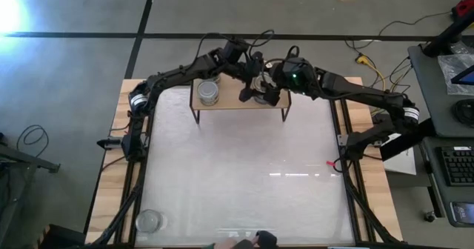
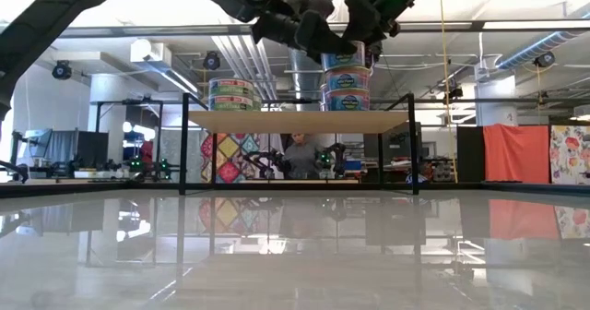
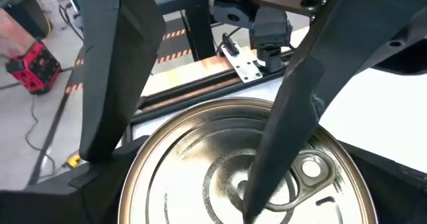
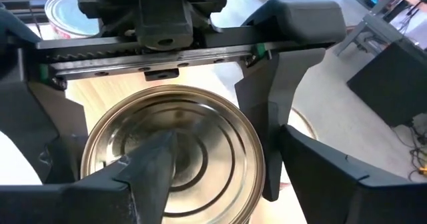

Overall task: Stack canned seafood by type on shelf
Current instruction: Stack the blue tuna can on top of the blue tuna can on the shelf

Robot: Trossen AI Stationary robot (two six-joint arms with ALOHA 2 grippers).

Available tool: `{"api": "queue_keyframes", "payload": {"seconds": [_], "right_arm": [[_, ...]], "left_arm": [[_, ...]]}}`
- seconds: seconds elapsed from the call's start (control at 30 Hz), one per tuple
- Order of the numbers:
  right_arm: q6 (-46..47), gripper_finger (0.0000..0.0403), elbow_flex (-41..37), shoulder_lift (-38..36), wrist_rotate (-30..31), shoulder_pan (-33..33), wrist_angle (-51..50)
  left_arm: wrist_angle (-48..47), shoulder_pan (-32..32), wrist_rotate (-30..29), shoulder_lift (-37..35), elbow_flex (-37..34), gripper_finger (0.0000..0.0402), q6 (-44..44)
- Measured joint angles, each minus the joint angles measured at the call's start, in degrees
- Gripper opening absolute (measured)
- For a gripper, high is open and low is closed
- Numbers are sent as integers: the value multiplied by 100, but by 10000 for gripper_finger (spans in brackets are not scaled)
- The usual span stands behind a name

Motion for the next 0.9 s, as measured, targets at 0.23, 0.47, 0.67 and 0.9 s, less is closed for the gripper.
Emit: {"api": "queue_keyframes", "payload": {"seconds": [0.23,0.47,0.67,0.9], "right_arm": [[-96,262,162,-7,38,-2,25],[-134,251,143,26,160,-74,-98],[-57,258,143,17,170,-151,-353],[-38,267,146,2,96,-149,-401]], "left_arm": [[50,72,-5,2,224,396,163],[279,129,-31,238,181,396,206],[75,131,298,643,612,396,81],[-978,97,435,871,1335,396,107]]}}
